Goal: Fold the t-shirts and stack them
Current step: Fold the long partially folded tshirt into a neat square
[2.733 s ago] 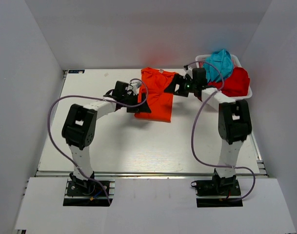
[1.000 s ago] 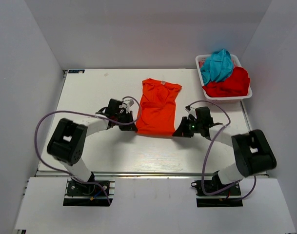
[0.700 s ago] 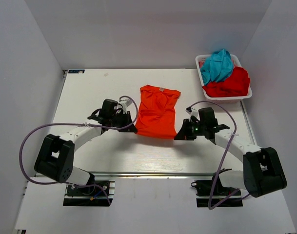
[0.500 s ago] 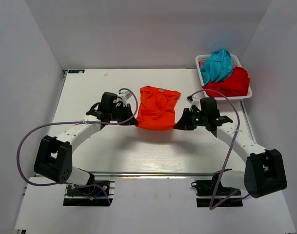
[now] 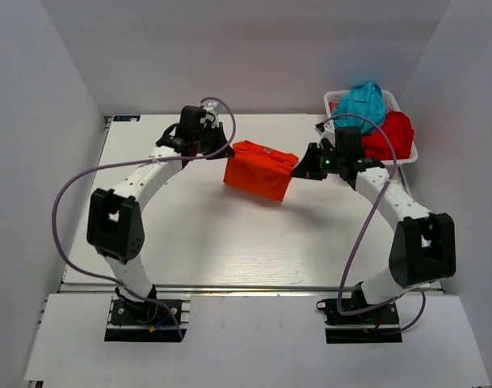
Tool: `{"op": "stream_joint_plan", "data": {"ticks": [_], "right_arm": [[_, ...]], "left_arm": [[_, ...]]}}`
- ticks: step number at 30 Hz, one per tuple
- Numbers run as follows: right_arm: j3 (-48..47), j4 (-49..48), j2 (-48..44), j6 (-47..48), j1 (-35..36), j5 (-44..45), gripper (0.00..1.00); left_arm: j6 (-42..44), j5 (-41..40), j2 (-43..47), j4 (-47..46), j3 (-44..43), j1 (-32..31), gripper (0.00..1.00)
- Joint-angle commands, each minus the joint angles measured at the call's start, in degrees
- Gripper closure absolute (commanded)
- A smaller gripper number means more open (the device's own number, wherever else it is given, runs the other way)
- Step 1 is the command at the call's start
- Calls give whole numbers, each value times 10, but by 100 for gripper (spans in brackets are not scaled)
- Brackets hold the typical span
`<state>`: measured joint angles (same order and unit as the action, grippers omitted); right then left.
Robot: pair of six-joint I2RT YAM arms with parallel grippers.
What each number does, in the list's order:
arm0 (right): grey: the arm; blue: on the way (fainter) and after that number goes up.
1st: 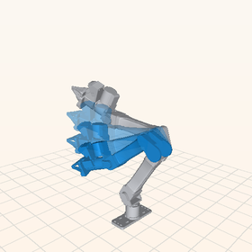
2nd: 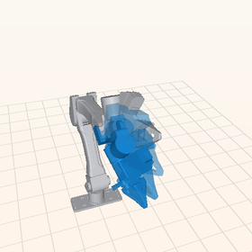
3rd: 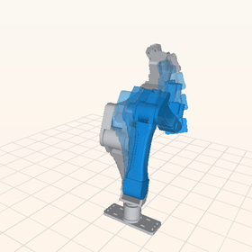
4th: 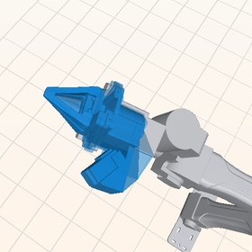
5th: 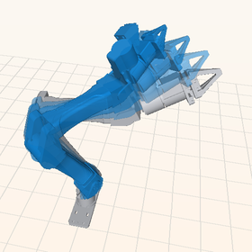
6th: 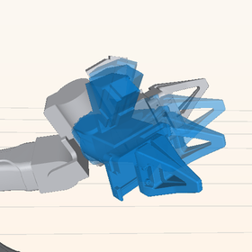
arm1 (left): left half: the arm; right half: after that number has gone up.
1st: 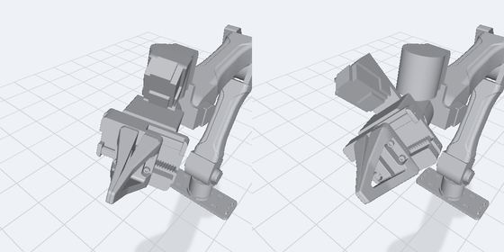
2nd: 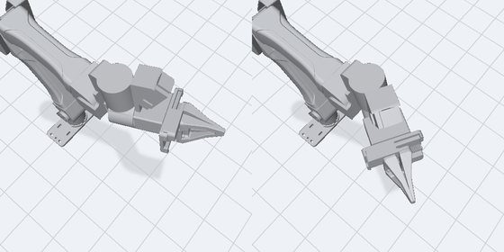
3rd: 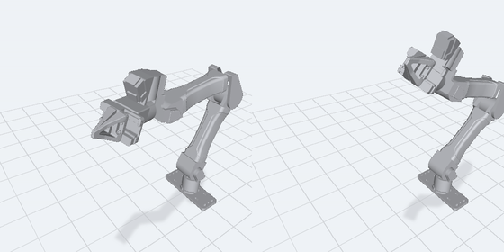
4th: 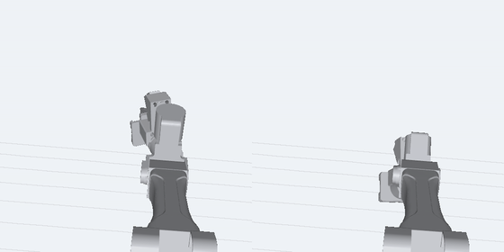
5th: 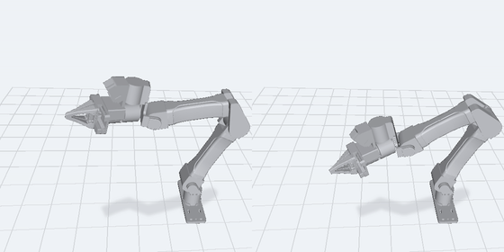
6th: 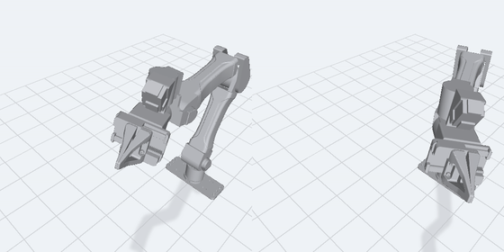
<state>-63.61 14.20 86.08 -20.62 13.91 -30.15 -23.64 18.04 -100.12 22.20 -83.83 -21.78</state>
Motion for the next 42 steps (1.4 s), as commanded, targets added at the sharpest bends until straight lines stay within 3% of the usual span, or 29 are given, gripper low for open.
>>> {"op": "stream_joint_plan", "data": {"ticks": [1, 10, 26, 29, 31, 32, 33, 35, 36, 42], "right_arm": [[-62, 11, 37, 5, -13, -2, 100], [-179, 10, 154, -20, -48, -27, 100], [-325, -37, 338, -39, -74, -35, 100], [-362, -38, 383, -41, -77, -43, 100], [-364, -50, 395, -46, -77, -40, 100], [-370, -56, 396, -50, -80, -27, 96], [-373, -61, 400, -52, -81, -25, 74], [-395, -58, 408, -56, -81, -22, 50], [-399, -55, 409, -56, -83, -28, 10], [-424, -7, 393, -16, -75, -8, 10]], "left_arm": [[-3, -42, -40, 39, -76, 8, 100], [3, -34, -168, 58, -230, 24, 100], [-11, 38, -354, -74, -367, 39, 96], [-11, 59, -378, -93, -383, 39, 86], [-11, 81, -386, -116, -383, 45, 63], [-18, 89, -392, -124, -383, 45, 48], [-18, 98, -392, -142, -383, 45, 1], [-19, 104, -398, -142, -396, 45, 0], [-19, 99, -403, -142, -404, 45, 0], [11, 99, -403, -121, -391, 45, 0]]}}
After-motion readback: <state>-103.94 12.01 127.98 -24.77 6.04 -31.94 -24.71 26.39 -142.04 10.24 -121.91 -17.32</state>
